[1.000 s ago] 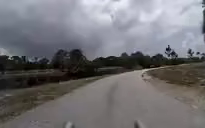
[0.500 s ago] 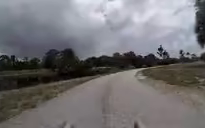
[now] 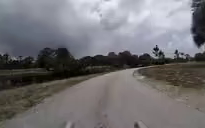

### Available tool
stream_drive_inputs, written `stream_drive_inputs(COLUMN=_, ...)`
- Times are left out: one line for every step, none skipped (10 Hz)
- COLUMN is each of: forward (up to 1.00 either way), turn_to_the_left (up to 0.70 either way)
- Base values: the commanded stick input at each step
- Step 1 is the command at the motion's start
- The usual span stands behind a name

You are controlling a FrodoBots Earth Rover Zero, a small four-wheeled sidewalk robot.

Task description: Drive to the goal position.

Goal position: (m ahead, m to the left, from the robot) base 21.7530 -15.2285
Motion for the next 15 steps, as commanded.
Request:
stream_drive_inputs(forward=0.85, turn_to_the_left=-0.14)
stream_drive_inputs(forward=0.85, turn_to_the_left=-0.03)
stream_drive_inputs(forward=0.85, turn_to_the_left=-0.15)
stream_drive_inputs(forward=0.85, turn_to_the_left=-0.30)
stream_drive_inputs(forward=0.85, turn_to_the_left=0.00)
stream_drive_inputs(forward=0.85, turn_to_the_left=0.00)
stream_drive_inputs(forward=0.85, turn_to_the_left=0.00)
stream_drive_inputs(forward=0.85, turn_to_the_left=0.00)
stream_drive_inputs(forward=0.85, turn_to_the_left=0.00)
stream_drive_inputs(forward=0.85, turn_to_the_left=0.00)
stream_drive_inputs(forward=0.85, turn_to_the_left=0.00)
stream_drive_inputs(forward=0.85, turn_to_the_left=0.00)
stream_drive_inputs(forward=0.85, turn_to_the_left=0.00)
stream_drive_inputs(forward=0.85, turn_to_the_left=0.00)
stream_drive_inputs(forward=0.85, turn_to_the_left=0.00)
